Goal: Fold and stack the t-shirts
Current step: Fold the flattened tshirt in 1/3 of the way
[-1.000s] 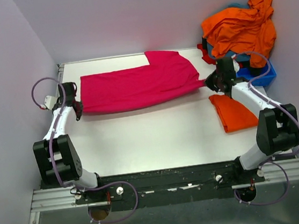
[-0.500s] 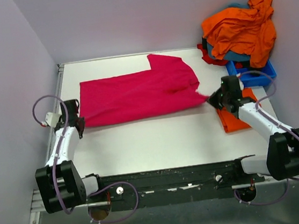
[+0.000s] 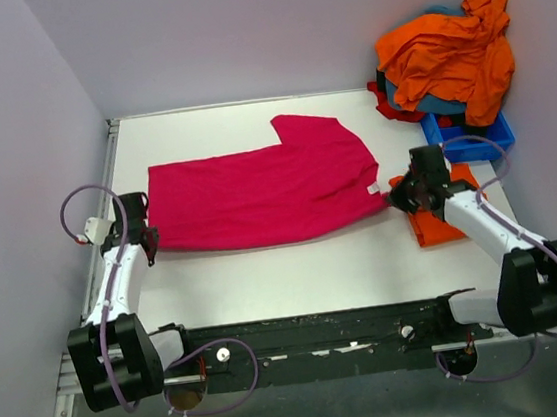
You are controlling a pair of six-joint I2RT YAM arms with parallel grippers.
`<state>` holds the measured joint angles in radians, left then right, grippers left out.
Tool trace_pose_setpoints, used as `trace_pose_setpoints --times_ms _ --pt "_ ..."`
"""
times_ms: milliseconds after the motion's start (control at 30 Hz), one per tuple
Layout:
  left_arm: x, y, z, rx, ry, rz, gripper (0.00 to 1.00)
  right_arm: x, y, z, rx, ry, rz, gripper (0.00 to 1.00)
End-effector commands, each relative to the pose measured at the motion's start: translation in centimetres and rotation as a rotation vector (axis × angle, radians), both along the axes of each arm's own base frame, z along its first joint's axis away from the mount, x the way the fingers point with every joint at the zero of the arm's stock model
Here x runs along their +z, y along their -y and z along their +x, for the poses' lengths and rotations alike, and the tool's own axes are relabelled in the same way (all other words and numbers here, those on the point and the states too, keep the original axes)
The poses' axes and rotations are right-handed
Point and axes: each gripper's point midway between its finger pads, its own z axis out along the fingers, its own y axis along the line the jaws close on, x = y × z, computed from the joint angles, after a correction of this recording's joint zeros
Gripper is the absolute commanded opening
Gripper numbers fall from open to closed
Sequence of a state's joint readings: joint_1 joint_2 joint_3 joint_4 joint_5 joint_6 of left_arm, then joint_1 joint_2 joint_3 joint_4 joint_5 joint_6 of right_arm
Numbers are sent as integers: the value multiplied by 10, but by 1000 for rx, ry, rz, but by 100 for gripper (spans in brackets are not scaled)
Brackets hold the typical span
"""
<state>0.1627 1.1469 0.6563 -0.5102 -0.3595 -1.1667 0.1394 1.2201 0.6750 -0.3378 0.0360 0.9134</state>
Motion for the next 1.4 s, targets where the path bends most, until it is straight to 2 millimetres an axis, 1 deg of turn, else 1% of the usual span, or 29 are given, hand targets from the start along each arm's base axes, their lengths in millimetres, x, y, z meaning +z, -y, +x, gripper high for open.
trace_pose_setpoints --times_ms 0,33,67,100,133,167,200,233,267,300,333,400,433,533,667,833,933,967,1000,1033,1067,1100,1133,1167,1200,1267,1300,1367 --pt "62 -16 33 21 83 51 0 117 -46 84 247 297 79 1" --pt "73 -18 35 26 93 58 0 149 -59 95 322 372 106 1" --pt "80 -19 36 29 100 60 0 173 -68 99 374 438 120 1" --pt "83 -19 35 31 110 62 0 188 -71 98 394 486 125 1" --pt "82 -19 34 32 116 62 0 194 -68 95 377 511 120 1" --pt "79 -18 31 32 118 60 0 187 -61 92 334 497 106 1" --pt "72 -17 26 36 114 58 0 165 -48 84 257 428 80 1" --pt "67 -18 23 39 112 58 0 137 -27 75 136 329 29 1" --pt "59 -18 18 39 94 59 0 112 -12 61 43 232 3 1" --pt "53 -19 14 43 81 61 0 89 -1 45 -19 148 -21 1" --pt "46 -20 8 42 62 61 0 70 4 29 -55 84 -22 1" --pt "35 -20 2 36 35 59 0 38 5 5 -53 24 -13 1" --pt "31 -19 -1 31 25 57 0 26 4 -5 -45 6 -6 1" --pt "20 -17 -10 26 1 55 0 8 2 -24 -30 -10 11 1" --pt "7 -18 -22 32 -32 57 0 -9 3 -42 -18 -51 12 1" --pt "-12 -15 -38 48 -94 39 0 -25 9 -61 -43 -88 0 1" --pt "-20 -16 -49 78 -134 39 0 -29 10 -70 -47 -89 1 7" --pt "-19 -16 -50 80 -138 42 3 -28 10 -72 -40 -79 1 10" --pt "-19 -17 -52 79 -142 48 11 -27 9 -73 -31 -70 2 13" --pt "-18 -17 -53 75 -140 52 21 -25 10 -73 -26 -56 -2 35" --pt "-14 -18 -53 73 -132 64 44 -21 8 -70 6 -23 -8 47" --pt "-10 -20 -51 70 -115 74 57 -11 8 -64 35 24 -24 57" --pt "-4 -21 -49 65 -95 86 66 -1 12 -57 37 56 -52 67" --pt "5 -22 -46 63 -70 98 75 13 13 -48 59 100 -80 68" --pt "15 -25 -43 64 -40 113 78 30 12 -37 103 153 -105 67" --pt "34 -28 -31 31 17 148 83 57 11 -18 132 206 -137 66" --pt "43 -29 -25 15 38 163 85 71 4 -7 181 244 -138 63" --pt "63 -31 -7 -43 91 198 87 87 -3 15 225 272 -146 61"
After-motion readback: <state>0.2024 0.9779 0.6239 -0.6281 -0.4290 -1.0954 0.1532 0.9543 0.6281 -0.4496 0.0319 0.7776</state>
